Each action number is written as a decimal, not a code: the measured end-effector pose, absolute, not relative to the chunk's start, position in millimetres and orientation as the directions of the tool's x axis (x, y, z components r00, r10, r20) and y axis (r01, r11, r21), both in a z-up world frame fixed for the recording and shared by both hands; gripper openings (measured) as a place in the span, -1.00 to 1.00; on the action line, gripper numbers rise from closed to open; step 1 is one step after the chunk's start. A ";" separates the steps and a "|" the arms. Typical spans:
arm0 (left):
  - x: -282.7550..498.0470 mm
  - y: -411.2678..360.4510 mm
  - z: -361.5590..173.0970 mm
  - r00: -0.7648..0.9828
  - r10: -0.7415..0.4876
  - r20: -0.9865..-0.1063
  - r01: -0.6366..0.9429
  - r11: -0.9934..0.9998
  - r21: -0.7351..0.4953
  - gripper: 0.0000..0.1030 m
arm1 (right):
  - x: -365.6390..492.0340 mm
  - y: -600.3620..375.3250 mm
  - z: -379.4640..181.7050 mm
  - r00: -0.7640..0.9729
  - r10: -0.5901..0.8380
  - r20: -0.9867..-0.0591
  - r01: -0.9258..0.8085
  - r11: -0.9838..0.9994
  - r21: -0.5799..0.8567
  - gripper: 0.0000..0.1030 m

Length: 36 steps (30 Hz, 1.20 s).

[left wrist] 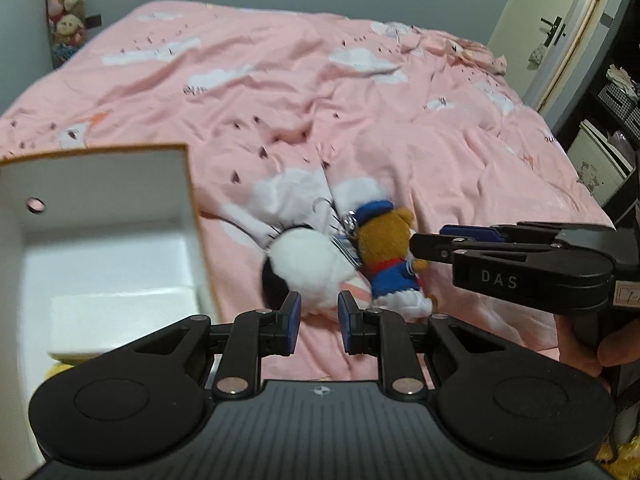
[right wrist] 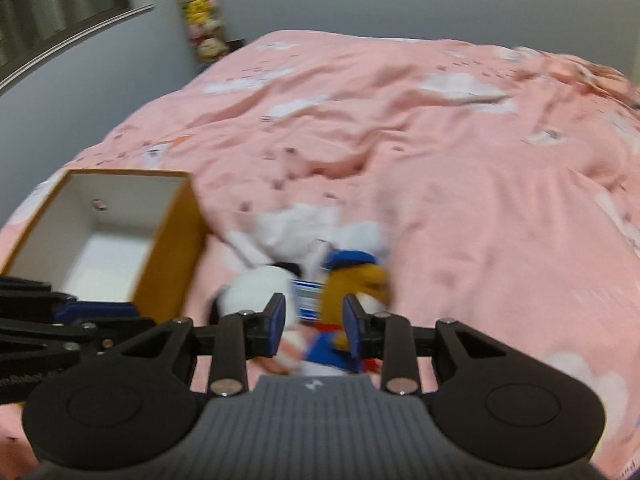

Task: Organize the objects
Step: 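Reach the left gripper to the white dog plush while the right gripper reaches the brown bear plush, then grasp the white dog plush with the left gripper while the right gripper grasps the brown bear plush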

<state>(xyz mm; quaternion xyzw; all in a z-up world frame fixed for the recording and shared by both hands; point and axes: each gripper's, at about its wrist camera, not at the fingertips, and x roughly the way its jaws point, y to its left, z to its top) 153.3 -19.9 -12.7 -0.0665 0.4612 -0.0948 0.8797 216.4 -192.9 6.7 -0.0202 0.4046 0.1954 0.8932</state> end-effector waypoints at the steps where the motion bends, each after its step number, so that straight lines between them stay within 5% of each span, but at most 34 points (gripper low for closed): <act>1: 155.1 -22.1 -17.1 0.548 -0.235 -0.803 0.103 0.971 -0.214 -0.53 | 217.8 -197.9 2.4 0.597 0.329 -0.732 -0.350 0.927 0.131 -0.35; 30: 185.2 -21.3 -63.5 0.465 -0.308 -0.830 0.002 0.938 -0.348 -0.43 | 262.6 -205.4 -75.2 0.468 0.398 -0.789 -0.306 0.911 0.278 -0.04; 36: 196.8 -26.8 -68.8 0.437 -0.333 -0.836 -0.075 0.913 -0.402 -0.27 | 266.7 -215.1 -76.6 0.447 0.417 -0.791 -0.266 0.906 0.328 -0.27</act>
